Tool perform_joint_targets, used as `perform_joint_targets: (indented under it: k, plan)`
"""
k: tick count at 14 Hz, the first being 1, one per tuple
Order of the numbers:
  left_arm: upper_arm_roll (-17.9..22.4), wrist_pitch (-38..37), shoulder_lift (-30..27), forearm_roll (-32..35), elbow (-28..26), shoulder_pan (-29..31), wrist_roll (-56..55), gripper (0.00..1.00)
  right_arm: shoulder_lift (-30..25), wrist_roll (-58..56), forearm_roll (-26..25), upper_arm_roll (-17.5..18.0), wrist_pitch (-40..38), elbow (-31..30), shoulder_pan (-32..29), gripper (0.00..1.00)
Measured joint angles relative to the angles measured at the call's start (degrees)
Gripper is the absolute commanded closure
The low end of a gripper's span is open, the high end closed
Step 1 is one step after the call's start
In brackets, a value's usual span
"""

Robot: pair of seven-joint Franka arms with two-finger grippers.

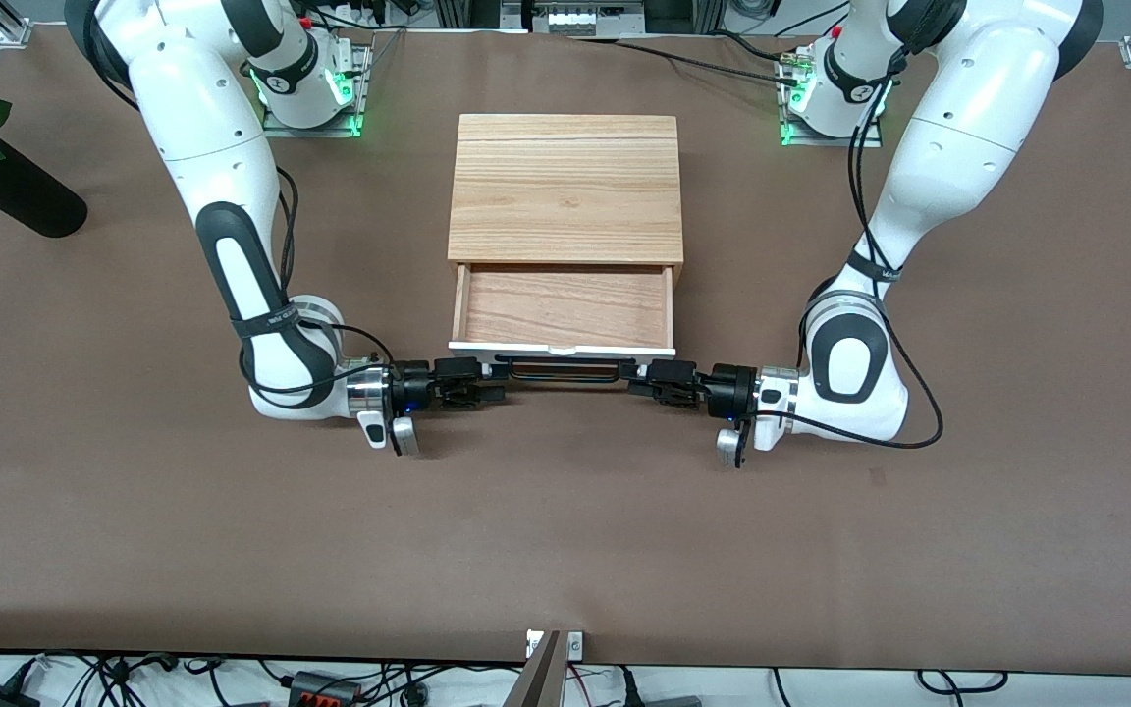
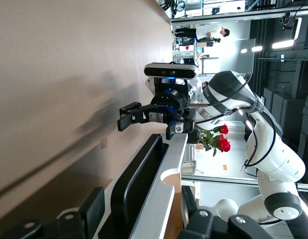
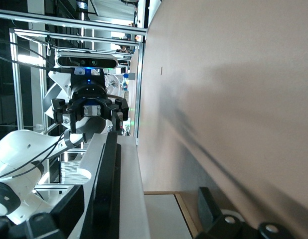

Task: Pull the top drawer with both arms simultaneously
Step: 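Pull the handle with both grippers, sliding the drawer out of the box, then open both grippers and draw them back from the handle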

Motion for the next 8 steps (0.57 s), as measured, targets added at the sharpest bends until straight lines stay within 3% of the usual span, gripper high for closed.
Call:
perform_joint_targets:
  k: [3,8]
  plan:
    - [0.3,0.0,0.0,0.0,0.1,0.0,0.0,0.28,-1.1,0.0,-0.5,0.0,-0.1,0.4,-0.6,0.00]
    - [1.6,0.0,-0.2,3.5,3.2,0.0,0.1,0.28,-5.9,4.4,-10.6,-2.5,-0.1,0.8,-1.3,0.00]
